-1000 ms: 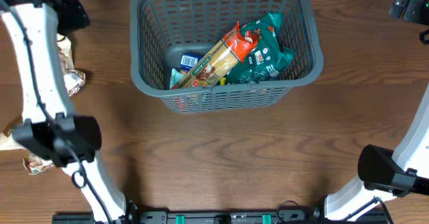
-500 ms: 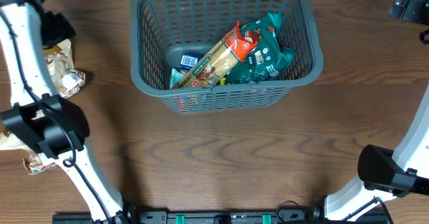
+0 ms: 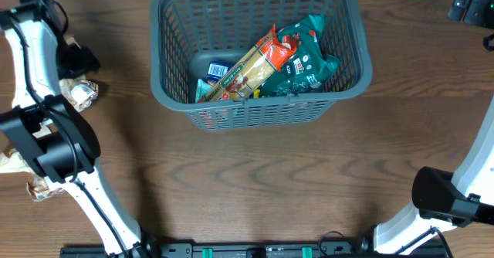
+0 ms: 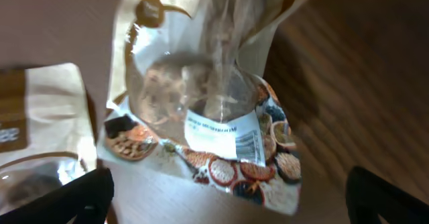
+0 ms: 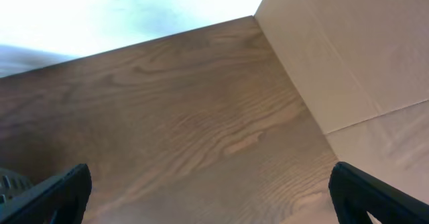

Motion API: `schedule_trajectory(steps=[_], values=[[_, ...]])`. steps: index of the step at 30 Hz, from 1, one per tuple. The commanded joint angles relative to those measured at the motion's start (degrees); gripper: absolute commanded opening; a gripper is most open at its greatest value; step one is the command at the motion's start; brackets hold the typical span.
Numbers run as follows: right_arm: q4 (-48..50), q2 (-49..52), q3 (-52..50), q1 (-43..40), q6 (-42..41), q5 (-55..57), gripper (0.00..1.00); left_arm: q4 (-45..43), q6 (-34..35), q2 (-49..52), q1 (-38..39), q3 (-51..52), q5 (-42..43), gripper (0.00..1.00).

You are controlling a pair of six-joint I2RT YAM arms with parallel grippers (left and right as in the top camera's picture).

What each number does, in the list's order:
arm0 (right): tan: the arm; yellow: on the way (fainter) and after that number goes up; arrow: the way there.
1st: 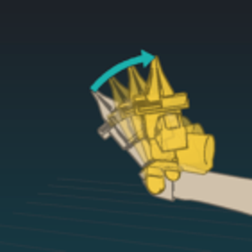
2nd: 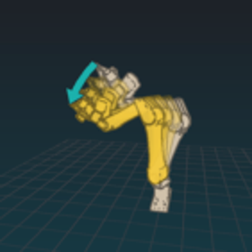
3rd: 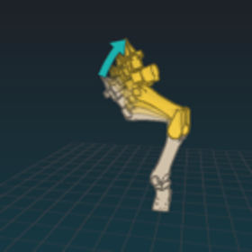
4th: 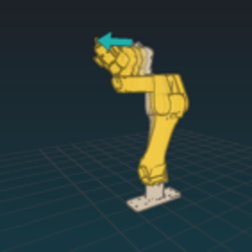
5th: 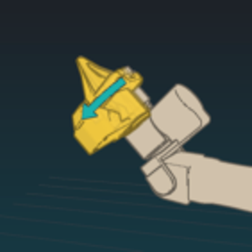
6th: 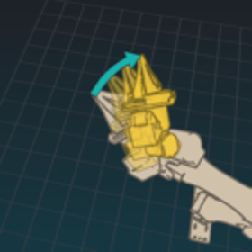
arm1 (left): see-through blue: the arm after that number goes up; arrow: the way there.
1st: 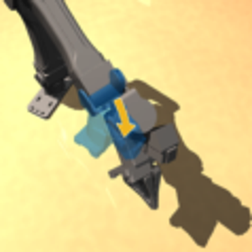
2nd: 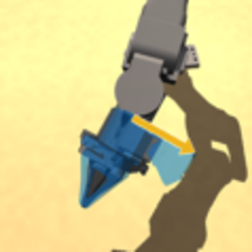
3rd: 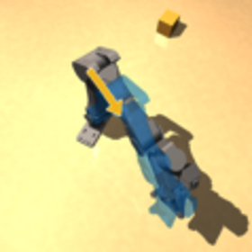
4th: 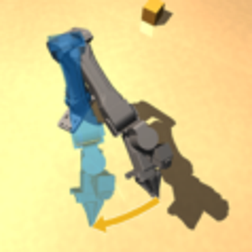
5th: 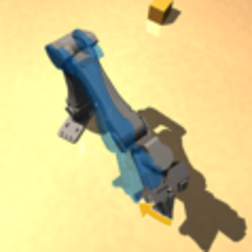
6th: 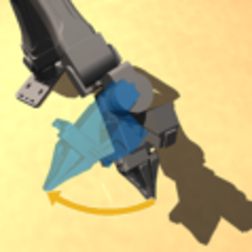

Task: Pack container
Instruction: 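Withdraw the left gripper left toward the Pantree snack bags, then grasp the upper Pantree snack bag with the left gripper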

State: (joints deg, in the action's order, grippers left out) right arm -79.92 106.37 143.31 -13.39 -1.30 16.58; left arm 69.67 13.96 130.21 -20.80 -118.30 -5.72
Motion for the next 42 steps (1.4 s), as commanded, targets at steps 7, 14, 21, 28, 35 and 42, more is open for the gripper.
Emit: schedule_trajectory(steps=[7,14,21,28,35,42], values=[[-0.1,-1.3,0.6,-0.4,-0.8,0.8,0.99,-5.7,-5.3,0.7,0.2,4.7,3.7,0.99],[-0.1,-1.3,0.6,-0.4,-0.8,0.8,0.99,-8.9,-5.6,0.7,0.3,4.8,3.6,0.99],[-0.1,-1.3,0.6,-0.4,-0.8,0.8,0.99,-11.5,-5.8,0.7,0.3,5.0,3.6,0.99],[-0.1,-1.3,0.6,-0.4,-0.8,0.8,0.99,-15.5,-5.8,0.7,0.3,7.9,3.5,0.99],[-0.1,-1.3,0.6,-0.4,-0.8,0.8,0.99,-19.5,-4.3,0.7,0.3,11.4,-0.6,0.99],[-0.1,-1.3,0.6,-0.4,-0.8,0.8,0.99,-22.9,-3.8,0.9,0.2,13.3,-1.0,0.99]])
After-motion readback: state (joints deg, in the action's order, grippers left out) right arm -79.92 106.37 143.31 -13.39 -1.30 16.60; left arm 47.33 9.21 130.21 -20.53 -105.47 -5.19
